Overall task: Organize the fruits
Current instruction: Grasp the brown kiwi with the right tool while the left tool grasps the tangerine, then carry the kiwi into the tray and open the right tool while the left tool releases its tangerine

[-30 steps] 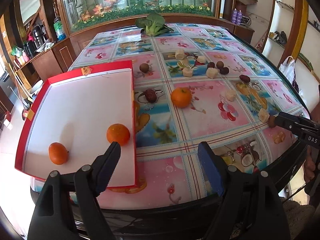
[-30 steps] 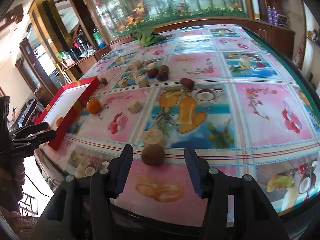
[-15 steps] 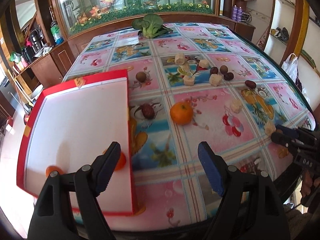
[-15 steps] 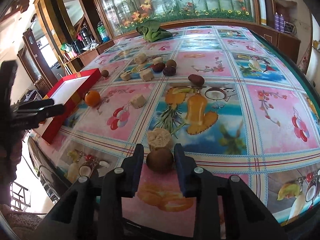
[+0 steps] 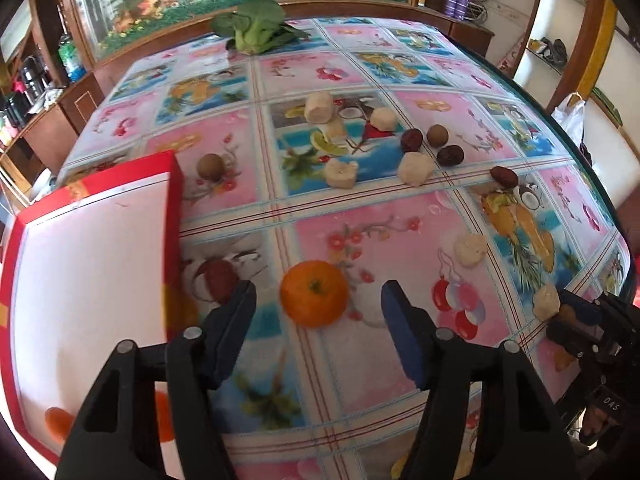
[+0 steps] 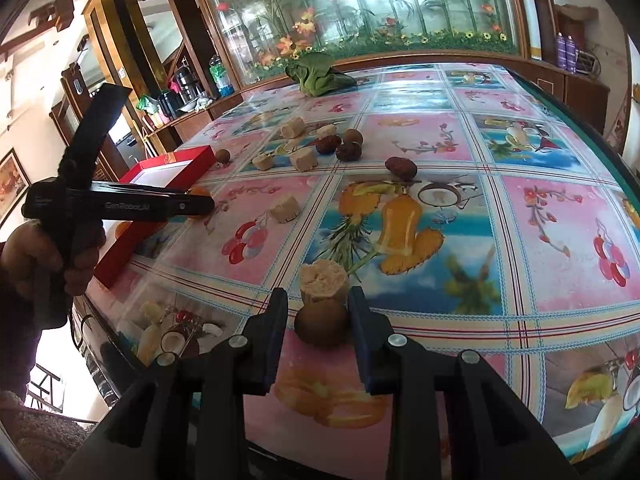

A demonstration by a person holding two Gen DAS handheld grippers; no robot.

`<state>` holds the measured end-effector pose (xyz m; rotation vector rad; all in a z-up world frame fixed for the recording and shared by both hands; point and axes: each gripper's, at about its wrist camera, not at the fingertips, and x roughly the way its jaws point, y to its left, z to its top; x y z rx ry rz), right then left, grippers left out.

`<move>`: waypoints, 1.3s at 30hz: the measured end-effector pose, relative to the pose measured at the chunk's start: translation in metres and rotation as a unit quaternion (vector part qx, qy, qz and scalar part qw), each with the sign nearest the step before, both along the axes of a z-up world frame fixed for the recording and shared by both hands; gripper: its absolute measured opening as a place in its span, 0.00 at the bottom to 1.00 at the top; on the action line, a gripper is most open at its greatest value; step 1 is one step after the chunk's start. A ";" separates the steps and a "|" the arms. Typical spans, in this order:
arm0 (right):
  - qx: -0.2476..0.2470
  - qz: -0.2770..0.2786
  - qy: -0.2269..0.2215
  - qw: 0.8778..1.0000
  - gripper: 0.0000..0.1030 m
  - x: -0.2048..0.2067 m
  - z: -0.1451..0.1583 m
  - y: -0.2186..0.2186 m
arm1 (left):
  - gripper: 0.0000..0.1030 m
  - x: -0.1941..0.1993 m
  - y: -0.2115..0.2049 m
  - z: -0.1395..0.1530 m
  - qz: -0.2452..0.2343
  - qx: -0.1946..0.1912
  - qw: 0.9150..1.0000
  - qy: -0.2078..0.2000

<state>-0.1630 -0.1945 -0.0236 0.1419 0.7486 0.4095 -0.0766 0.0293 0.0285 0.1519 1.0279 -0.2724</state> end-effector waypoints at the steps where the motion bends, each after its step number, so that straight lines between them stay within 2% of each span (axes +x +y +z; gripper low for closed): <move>1: 0.001 0.000 0.000 1.000 0.29 0.000 0.000 0.000 | 0.53 0.002 -0.001 -0.002 -0.001 0.002 1.000 0.003; 3: 0.001 0.000 0.000 1.000 0.29 0.000 0.000 0.000 | 0.45 0.005 -0.001 -0.008 -0.002 -0.002 1.000 0.014; 9: -0.001 0.000 -0.001 1.000 0.29 0.000 0.000 0.001 | 0.37 0.008 0.000 -0.010 0.007 -0.008 1.000 0.007; 11: -0.002 0.001 -0.001 1.000 0.25 0.000 0.000 0.001 | 0.37 0.008 0.001 -0.010 0.008 -0.012 1.000 0.004; 22: -0.018 -0.007 -0.005 1.000 0.25 -0.004 0.003 0.006 | 0.37 -0.012 0.009 0.000 0.008 -0.033 0.999 -0.013; 30: -0.025 0.025 -0.047 0.998 0.25 -0.017 0.033 0.027 | 0.37 -0.053 0.022 0.026 -0.002 -0.057 0.997 -0.047; 33: -0.024 0.054 -0.054 0.997 0.25 -0.016 0.040 0.045 | 0.37 -0.065 0.037 0.033 0.012 -0.065 0.996 -0.061; 39: 0.000 0.106 -0.048 0.993 0.25 0.012 0.050 0.099 | 0.37 -0.077 0.078 0.033 0.069 -0.051 0.994 -0.073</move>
